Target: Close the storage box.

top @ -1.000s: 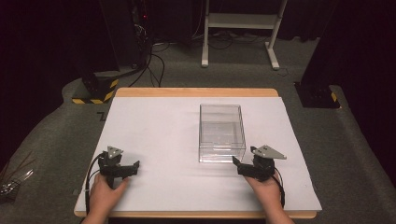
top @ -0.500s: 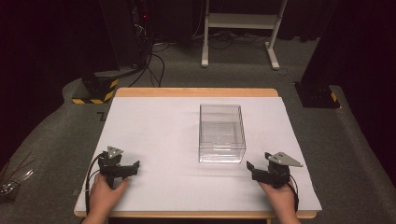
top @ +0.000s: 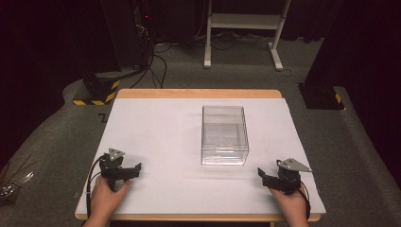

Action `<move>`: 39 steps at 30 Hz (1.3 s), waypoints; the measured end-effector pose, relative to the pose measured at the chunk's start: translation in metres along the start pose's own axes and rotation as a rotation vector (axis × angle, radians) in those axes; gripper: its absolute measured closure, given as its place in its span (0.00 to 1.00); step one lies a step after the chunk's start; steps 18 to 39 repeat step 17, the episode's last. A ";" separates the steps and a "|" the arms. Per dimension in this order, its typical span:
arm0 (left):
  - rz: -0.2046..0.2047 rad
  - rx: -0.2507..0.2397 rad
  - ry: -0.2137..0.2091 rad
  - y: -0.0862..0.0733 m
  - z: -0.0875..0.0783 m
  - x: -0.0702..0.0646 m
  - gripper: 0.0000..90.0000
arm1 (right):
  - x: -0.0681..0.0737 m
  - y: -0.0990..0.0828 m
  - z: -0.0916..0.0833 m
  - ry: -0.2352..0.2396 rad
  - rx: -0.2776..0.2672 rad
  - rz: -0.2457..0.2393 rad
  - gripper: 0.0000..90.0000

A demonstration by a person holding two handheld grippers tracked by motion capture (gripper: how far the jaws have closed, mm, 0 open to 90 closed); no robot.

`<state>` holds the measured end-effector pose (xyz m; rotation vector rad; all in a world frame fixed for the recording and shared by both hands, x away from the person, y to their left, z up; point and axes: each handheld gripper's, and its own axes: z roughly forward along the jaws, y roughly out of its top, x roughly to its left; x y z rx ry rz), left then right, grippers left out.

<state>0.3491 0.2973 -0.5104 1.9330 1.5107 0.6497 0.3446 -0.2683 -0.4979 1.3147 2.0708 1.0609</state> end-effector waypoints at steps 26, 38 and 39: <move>-0.001 0.000 0.001 0.000 0.000 0.000 0.01 | 0.005 0.001 0.007 -0.014 0.067 -0.042 0.22; -0.001 0.000 0.001 0.000 0.000 0.000 0.01 | 0.005 0.001 0.007 -0.014 0.067 -0.042 0.22; -0.001 0.000 0.001 0.000 0.000 0.000 0.01 | 0.005 0.001 0.007 -0.014 0.067 -0.042 0.22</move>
